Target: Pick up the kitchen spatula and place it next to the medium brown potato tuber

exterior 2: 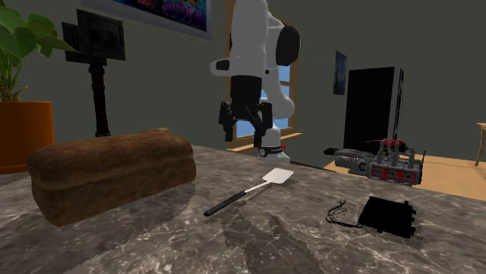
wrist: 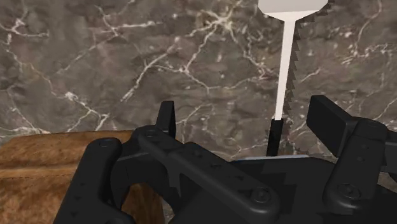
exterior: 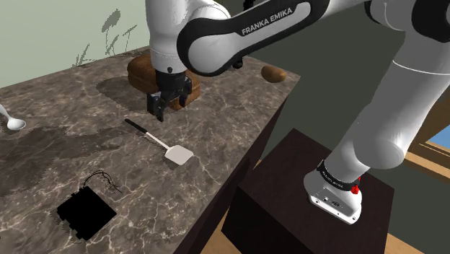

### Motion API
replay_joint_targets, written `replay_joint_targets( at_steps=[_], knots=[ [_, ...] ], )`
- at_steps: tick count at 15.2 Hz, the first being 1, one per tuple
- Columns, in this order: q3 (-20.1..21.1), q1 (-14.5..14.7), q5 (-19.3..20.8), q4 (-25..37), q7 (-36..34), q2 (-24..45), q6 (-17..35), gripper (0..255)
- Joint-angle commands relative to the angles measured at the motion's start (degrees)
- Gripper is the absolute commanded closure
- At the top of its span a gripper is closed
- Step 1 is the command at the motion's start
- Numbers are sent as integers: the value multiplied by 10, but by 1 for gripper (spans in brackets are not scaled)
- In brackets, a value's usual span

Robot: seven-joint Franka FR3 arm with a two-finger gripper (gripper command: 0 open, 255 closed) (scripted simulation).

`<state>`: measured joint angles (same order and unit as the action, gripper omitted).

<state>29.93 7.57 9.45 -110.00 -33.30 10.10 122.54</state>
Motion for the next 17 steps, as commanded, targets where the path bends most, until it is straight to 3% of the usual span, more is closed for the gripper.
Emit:
replay_joint_targets(
  at_steps=[1,5,17],
  knots=[
    [2,17,22,30,-25,43,2,0],
    [-4,57,61,112,-61,132,-8,0],
    [-15,64,81,95,-73,163,36,0]
  ],
)
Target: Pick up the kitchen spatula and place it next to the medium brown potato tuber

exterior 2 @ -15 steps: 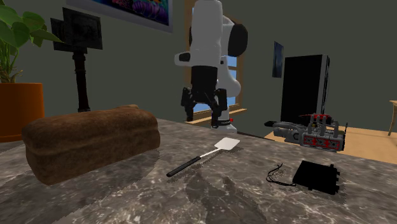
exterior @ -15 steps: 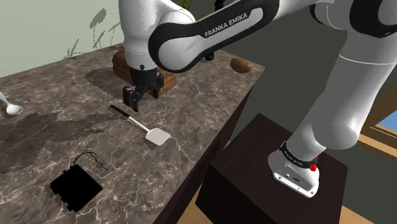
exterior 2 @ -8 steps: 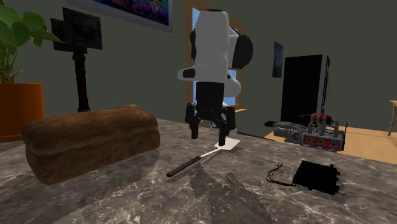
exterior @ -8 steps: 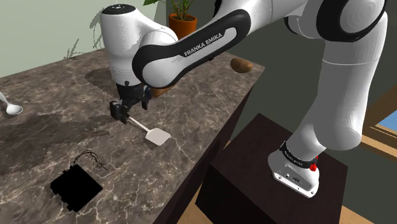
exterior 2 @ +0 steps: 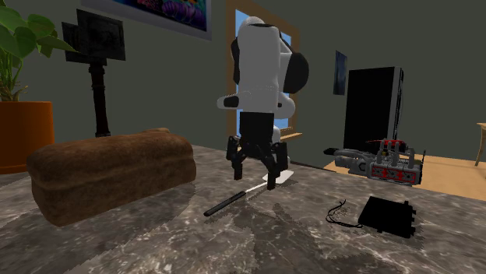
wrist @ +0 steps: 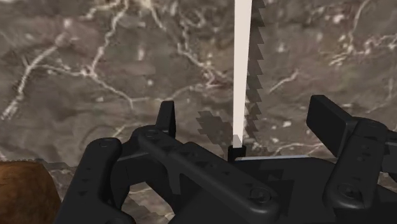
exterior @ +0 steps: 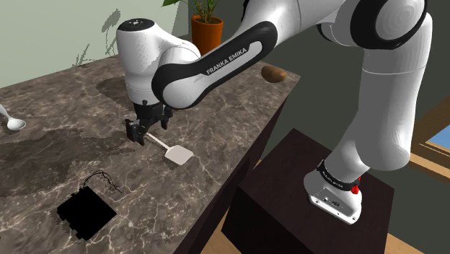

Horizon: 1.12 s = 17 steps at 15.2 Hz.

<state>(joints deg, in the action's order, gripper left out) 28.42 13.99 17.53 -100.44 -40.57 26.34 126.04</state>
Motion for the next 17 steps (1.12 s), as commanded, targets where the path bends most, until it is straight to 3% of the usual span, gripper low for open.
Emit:
replay_joint_targets(
  at_steps=[1,4,5,17],
  knots=[
    [0,0,0,0,0,0,0,0],
    [0,0,0,0,0,0,0,0],
    [0,0,0,0,0,0,0,255],
    [4,-2,-7,8,5,-11,-17,255]
  ],
)
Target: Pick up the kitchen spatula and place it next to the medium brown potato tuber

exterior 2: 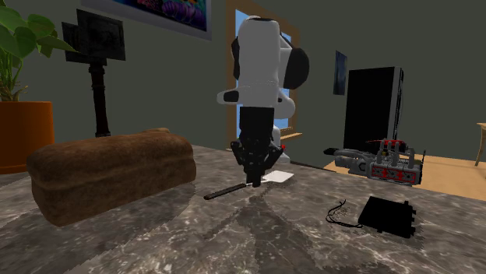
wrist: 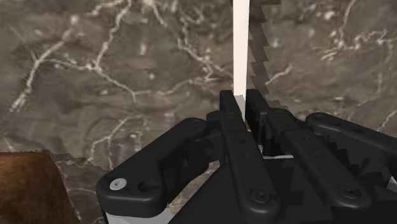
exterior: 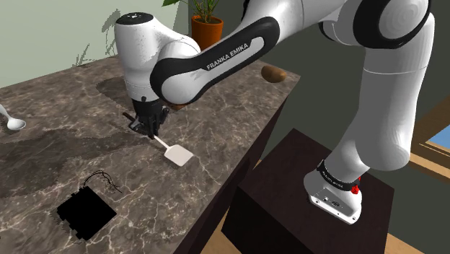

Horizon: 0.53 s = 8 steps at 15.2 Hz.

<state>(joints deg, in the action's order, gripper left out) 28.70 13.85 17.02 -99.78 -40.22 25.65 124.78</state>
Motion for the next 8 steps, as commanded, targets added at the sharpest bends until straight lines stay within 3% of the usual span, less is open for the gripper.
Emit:
replay_joint_targets(
  at_steps=[1,8],
  knots=[
    [3,-2,-5,4,3,-7,-11,255],
    [10,-6,-20,29,15,-29,-54,255]
  ],
)
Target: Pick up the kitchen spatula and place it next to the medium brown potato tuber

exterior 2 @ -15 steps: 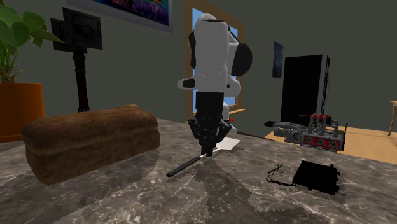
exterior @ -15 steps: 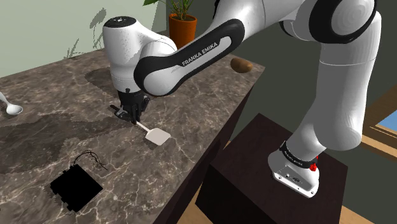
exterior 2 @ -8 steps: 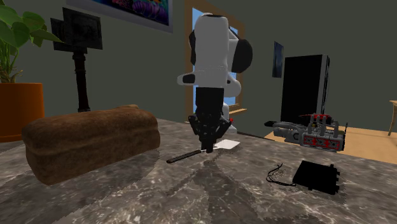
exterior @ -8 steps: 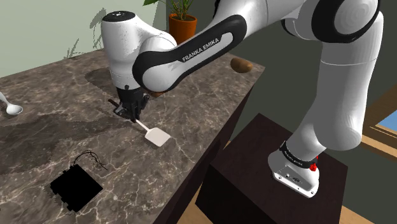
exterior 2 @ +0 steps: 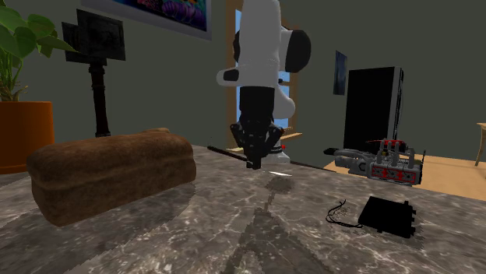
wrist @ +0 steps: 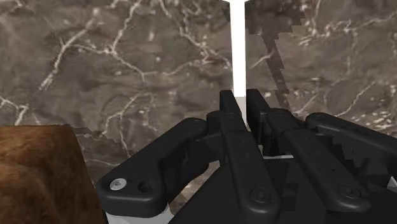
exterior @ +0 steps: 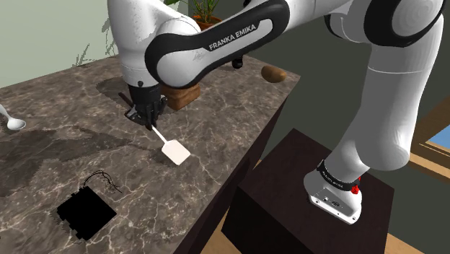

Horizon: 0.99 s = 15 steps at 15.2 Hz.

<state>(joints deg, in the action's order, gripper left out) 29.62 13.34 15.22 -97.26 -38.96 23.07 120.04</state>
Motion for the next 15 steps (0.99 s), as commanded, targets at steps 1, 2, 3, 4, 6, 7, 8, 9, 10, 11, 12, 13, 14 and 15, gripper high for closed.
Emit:
replay_joint_targets(
  at_steps=[1,2,3,4,6,7,8,9,10,11,12,13,14,15],
  knots=[
    [2,-1,-4,8,3,-6,-14,255],
    [3,-1,-6,12,5,-9,-20,255],
    [4,-2,-8,17,6,-11,-27,255],
    [5,-2,-10,21,7,-14,-33,255],
    [6,-2,-13,31,10,-18,-47,255],
    [7,-2,-15,36,11,-20,-53,255],
    [7,-3,-16,41,12,-22,-60,255],
    [8,-3,-18,46,14,-24,-67,255],
    [9,-2,-19,52,15,-25,-74,255],
    [9,-2,-20,58,16,-27,-81,255],
    [10,-2,-21,64,17,-28,-88,255],
    [10,-2,-23,70,18,-30,-95,255],
    [11,-2,-24,76,19,-31,-102,255],
    [11,-1,-24,82,20,-32,-109,255]
  ],
)
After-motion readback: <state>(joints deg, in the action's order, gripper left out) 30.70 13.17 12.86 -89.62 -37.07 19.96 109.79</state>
